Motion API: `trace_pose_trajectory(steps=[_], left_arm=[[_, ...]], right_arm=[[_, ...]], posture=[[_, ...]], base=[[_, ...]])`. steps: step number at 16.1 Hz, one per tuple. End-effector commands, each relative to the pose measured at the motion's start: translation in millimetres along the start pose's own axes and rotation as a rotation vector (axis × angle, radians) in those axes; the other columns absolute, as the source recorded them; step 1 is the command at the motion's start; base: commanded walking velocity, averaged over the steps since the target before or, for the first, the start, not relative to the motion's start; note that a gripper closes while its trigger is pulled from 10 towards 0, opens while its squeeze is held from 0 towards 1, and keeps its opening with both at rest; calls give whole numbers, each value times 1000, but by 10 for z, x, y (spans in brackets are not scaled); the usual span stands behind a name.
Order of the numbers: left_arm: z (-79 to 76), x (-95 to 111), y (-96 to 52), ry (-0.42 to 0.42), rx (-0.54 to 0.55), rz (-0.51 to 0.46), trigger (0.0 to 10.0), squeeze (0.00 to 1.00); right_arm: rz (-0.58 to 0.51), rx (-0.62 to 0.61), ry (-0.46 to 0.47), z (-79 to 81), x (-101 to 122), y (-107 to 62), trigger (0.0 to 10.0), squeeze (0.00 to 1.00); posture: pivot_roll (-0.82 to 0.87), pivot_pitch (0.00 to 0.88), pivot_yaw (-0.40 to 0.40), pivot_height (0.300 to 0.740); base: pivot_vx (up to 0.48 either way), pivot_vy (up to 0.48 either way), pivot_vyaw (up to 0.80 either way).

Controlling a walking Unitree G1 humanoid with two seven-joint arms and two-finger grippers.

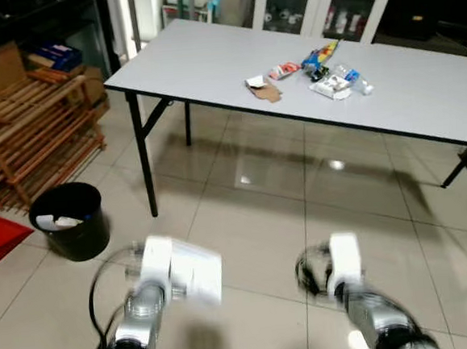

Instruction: Picking trash to rubbish bin

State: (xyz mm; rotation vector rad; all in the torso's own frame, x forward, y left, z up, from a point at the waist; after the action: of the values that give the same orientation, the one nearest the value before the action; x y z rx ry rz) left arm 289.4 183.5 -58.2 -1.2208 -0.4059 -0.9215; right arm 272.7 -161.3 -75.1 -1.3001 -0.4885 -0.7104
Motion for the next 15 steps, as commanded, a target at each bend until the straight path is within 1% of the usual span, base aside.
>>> trace_pose_trajectory(steps=[1, 2, 3, 5, 7, 9, 11, 15], left_arm=[[-123, -350, -66, 41, -44, 124, 10000, 0], [-162, -545, -120, 54, -61, 196, 10000, 0], [-164, -648, -153, 30, -47, 230, 10000, 0], [-173, -718, -183, 7, -36, 235, 10000, 0], [-171, -692, -172, 5, -28, 226, 10000, 0], [-160, -661, -161, 3, -21, 214, 10000, 0], [-138, -621, -147, 9, -15, 197, 10000, 0], [-110, -616, -143, 12, -4, 195, 10000, 0]], right_arm=[[81, -5, -8, -56, -214, -33, 10000, 0], [127, -37, 4, -113, -373, -67, 10000, 0], [146, -46, 18, -136, -454, -89, 10000, 0], [154, -42, 30, -144, -493, -100, 10000, 0], [178, -55, 24, -174, -574, -124, 10000, 0], [177, -61, 39, -173, -583, -125, 10000, 0], [171, -58, 51, -139, -574, -115, 10000, 0], [171, -47, 50, -86, -583, -105, 10000, 0]], posture=[[-46, 41, -121, 740], [-58, 43, -115, 740], [-57, 43, -115, 740], [-46, 49, -123, 740], [-40, 53, -127, 740], [-40, 52, -125, 740], [-31, 51, -115, 740], [-26, 41, -111, 740]], base=[[315, 0, 0], [296, 0, 0], [296, 0, 0], [302, 0, 0], [319, 0, 800], [321, 0, 800], [319, 0, 800], [322, 0, 800]])
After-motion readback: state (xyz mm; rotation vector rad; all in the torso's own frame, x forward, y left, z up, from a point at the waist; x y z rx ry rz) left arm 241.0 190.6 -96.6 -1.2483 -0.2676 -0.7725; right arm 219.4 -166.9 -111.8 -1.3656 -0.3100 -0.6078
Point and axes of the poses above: a point about 5 cm out from each wrist's last joint towards the gripper, its own y axis pointing out of the wrist towards the gripper, its own x axis along the axis of the wrist's last joint, z = x × y, the point moved 4 cm from there along y, pointing out of the wrist towards the gripper, and after that the axes turned 10 degrees about y, right-handed, at the moved point
